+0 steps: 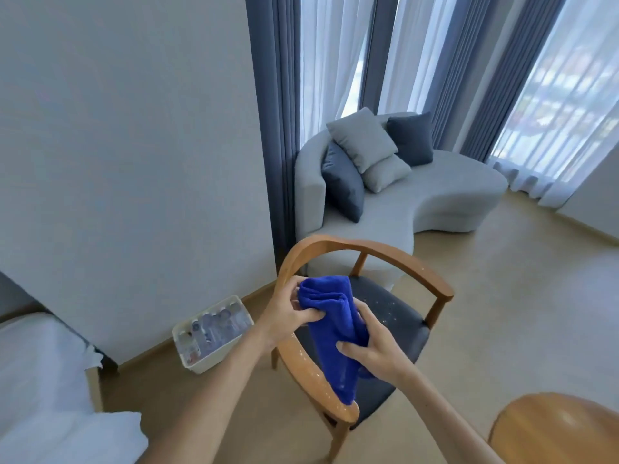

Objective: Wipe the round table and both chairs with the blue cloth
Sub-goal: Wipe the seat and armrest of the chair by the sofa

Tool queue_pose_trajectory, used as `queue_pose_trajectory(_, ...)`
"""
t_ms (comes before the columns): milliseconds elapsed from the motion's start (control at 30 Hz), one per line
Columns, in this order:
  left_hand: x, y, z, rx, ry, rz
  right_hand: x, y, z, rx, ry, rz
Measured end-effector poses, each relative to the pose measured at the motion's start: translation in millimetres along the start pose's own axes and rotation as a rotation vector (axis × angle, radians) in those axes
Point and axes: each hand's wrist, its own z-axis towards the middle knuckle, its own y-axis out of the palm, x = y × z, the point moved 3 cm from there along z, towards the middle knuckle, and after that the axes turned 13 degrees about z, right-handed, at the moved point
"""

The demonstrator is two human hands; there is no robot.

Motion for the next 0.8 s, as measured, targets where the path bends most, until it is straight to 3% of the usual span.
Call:
queue_pose_trajectory(267,-11.3,-53.2,79.5,-0.205,0.144,0.394,2.1,1.4,76.3,-0.037,0.087,-0.227)
queue_pose_trajectory(467,-31.6,-42.6,168.5,-0.232,0.234,0.698,41.3,-18.9,145.0,0.032,0.146,-0.510)
queue_pose_trajectory(667,-69.2,-28.1,256.9,-0.333,0.349,0.986,110.6,-35.1,188.5,0.127,0.387,-0.534)
queue_pose_trajectory(800,-101.0,-24.4,302.0,-0.375,0.263,1.210,142.1,-54.2,180.5,0.186,0.557,-0.599)
